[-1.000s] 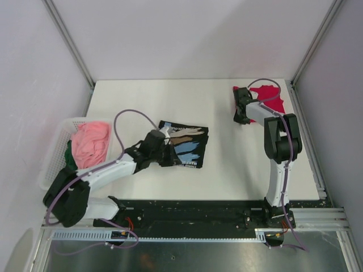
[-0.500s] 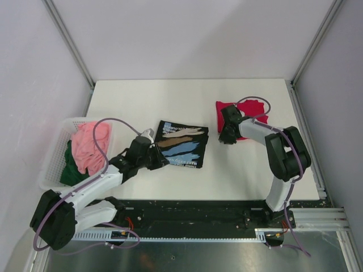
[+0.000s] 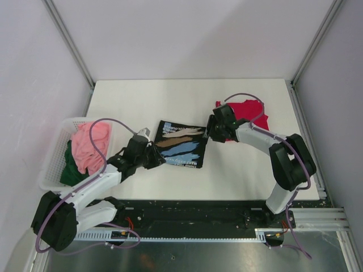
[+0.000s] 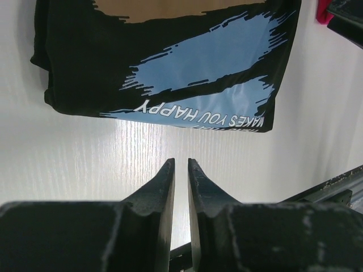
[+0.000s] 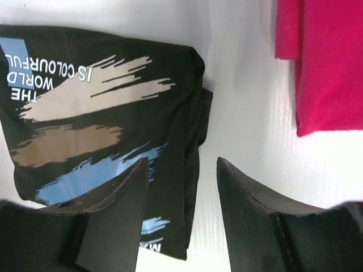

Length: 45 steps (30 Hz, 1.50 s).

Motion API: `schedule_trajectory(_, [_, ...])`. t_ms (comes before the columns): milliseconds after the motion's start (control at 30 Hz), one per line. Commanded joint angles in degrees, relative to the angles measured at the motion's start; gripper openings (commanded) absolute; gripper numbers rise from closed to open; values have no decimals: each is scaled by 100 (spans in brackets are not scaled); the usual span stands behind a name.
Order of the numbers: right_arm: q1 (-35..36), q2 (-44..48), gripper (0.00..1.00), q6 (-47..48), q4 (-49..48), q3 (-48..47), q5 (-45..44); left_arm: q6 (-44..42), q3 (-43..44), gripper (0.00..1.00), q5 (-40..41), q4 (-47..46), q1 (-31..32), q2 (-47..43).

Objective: Fold and stack the t-shirts
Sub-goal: Put the neatly folded tshirt into the corner of the board with both arms

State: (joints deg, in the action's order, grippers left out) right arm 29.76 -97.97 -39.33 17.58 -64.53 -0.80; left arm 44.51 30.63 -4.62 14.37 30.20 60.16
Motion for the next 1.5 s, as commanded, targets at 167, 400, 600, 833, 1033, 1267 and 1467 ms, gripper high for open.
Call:
schedule_trajectory(167, [-111,-687,58,-334,-1002,-56,301,-214,100,20,134,140,-121,-147])
schedule_trajectory(400, [-217,-1023,58,-484,-1069,-58,177,-312,66,20,165,278,-297,-268])
schedule_trajectory(600, [-227,-1228,50,-644,-1303,-62,316,-350,70,21,240,351,-452,-279])
schedule_trajectory(833, [-352,-1337,21,-662,-1356,-225,361,-341,34,32,378,390,-753,-277])
schedule_trajectory(1033, [-423,-1432,7,-374,-1175,-602,322,-552,138,42,441,389,-857,48])
schedule_trajectory(1267, [-427,-1601,4,-149,-992,-1002,313,-802,494,43,615,371,-870,671])
schedule_trajectory(1467, [-427,-1697,3,-82,-927,-1110,344,-876,737,40,522,187,-882,1189])
